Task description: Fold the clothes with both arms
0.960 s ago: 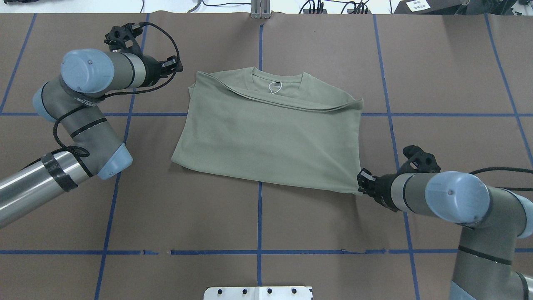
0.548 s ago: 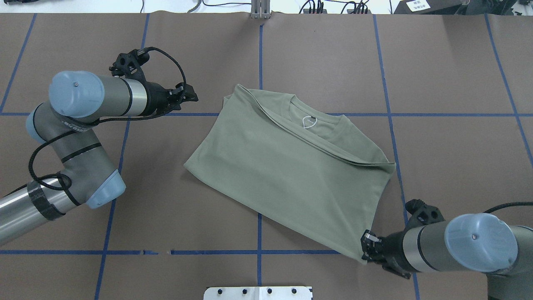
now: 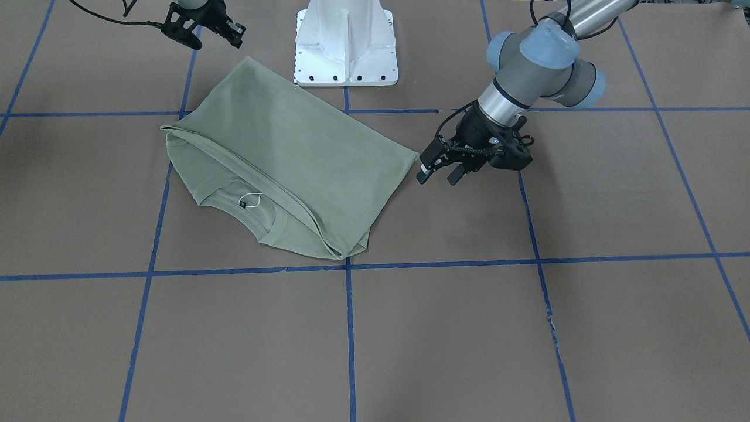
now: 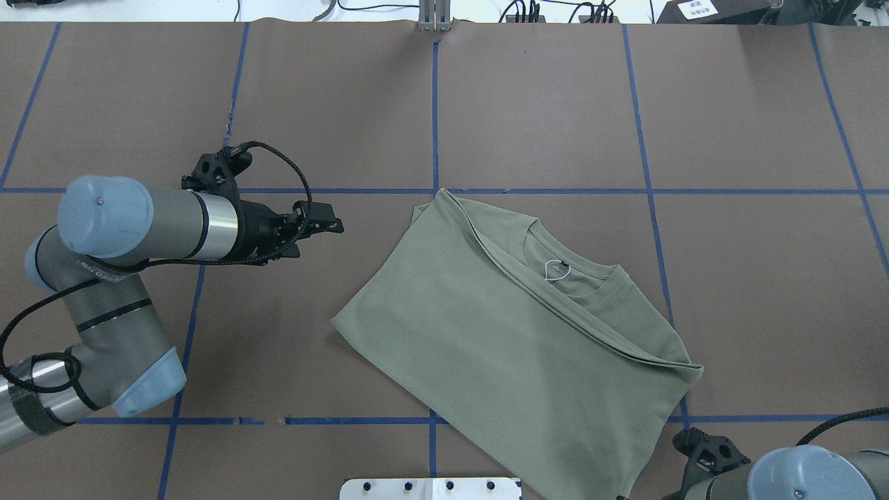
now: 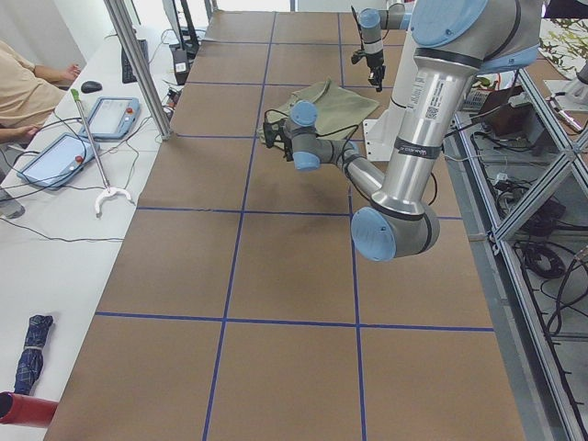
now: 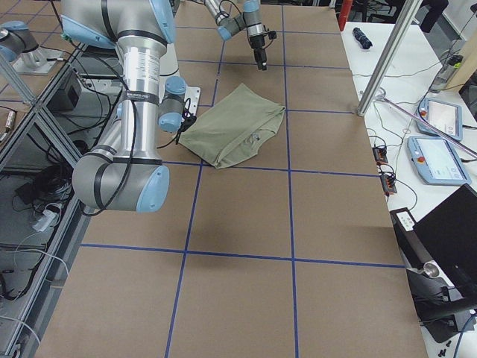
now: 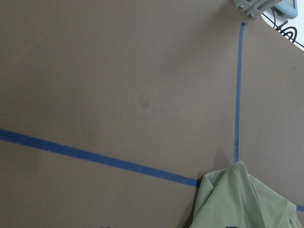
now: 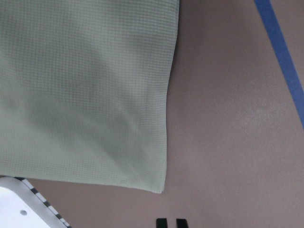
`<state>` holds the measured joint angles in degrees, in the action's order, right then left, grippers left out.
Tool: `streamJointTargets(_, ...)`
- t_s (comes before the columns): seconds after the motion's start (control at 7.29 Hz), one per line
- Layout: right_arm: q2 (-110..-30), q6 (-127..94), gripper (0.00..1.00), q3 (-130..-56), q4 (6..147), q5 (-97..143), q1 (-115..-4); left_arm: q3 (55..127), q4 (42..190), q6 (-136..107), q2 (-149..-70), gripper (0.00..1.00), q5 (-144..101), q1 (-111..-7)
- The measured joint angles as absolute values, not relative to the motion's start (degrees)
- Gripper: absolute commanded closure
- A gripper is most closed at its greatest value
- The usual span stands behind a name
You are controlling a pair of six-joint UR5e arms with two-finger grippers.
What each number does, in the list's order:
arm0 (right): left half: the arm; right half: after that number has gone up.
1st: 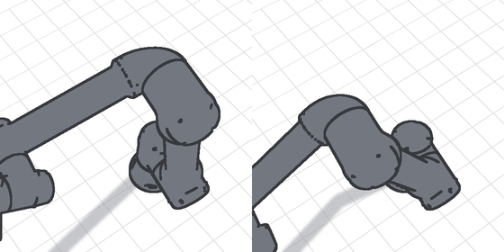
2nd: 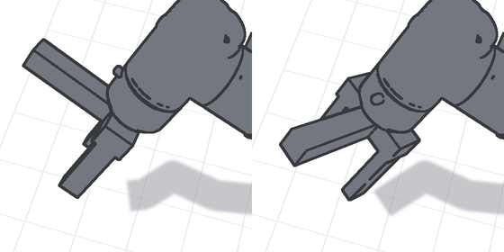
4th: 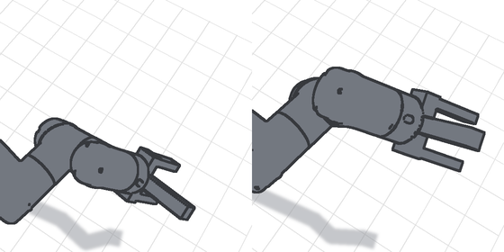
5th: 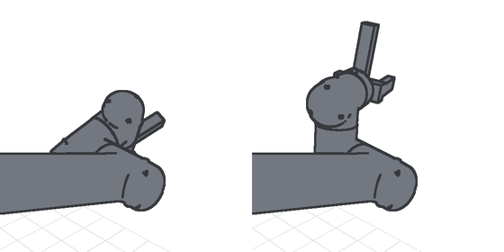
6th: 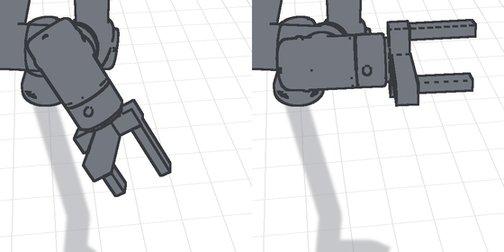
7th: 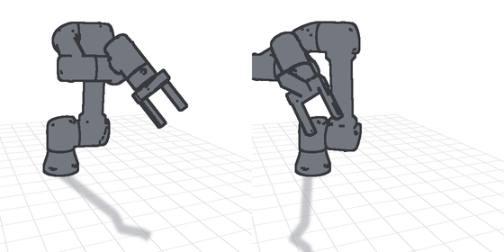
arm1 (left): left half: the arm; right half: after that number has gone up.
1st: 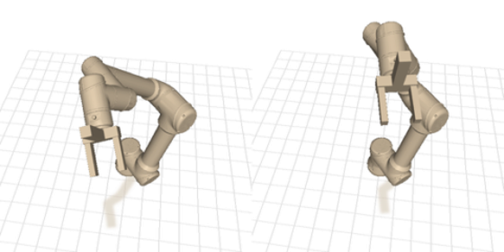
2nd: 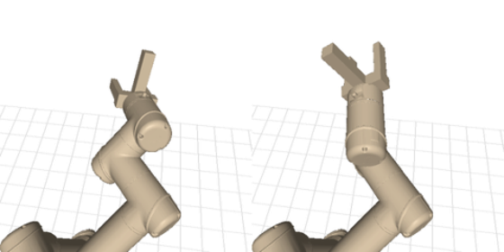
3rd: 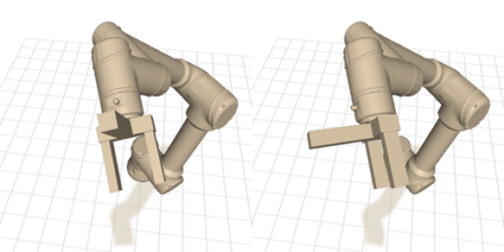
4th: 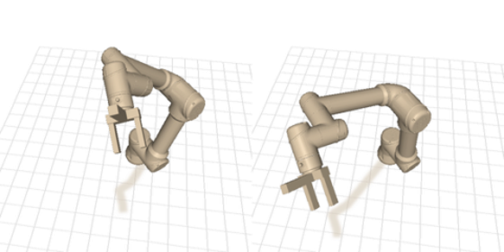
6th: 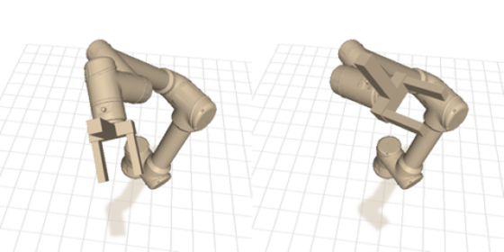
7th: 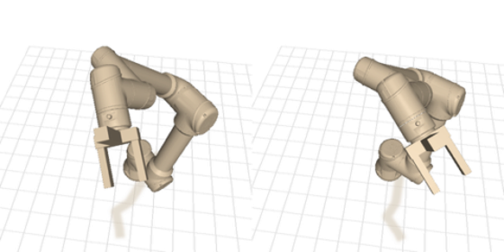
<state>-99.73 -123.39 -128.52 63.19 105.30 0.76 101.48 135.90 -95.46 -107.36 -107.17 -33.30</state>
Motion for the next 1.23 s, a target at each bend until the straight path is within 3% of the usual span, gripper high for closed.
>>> streamJointTargets(0.27,-99.35,-123.21,0.0,-129.36,63.2,105.34,-4.71,103.67,134.62,-99.82,-104.71,0.03,-105.2,-28.97)
streamJointTargets(0.41,-98.8,-122.97,0.0,-129.12,63.19,105.49,-8.54,103.83,131.57,-101.35,-105.01,0.09,-103.02,-26.53)
streamJointTargets(0.55,-98.28,-122.76,0.0,-128.63,63.19,105.5,-11.39,103.86,127.8,-102.07,-106.18,0.19,-101.57,-24.55)
streamJointTargets(1.23,-97.83,-122.53,0.0,-127.05,63.19,105.13,-13.97,103.51,123.69,-102.57,-107.78,0.94,-98.64,-21.98)
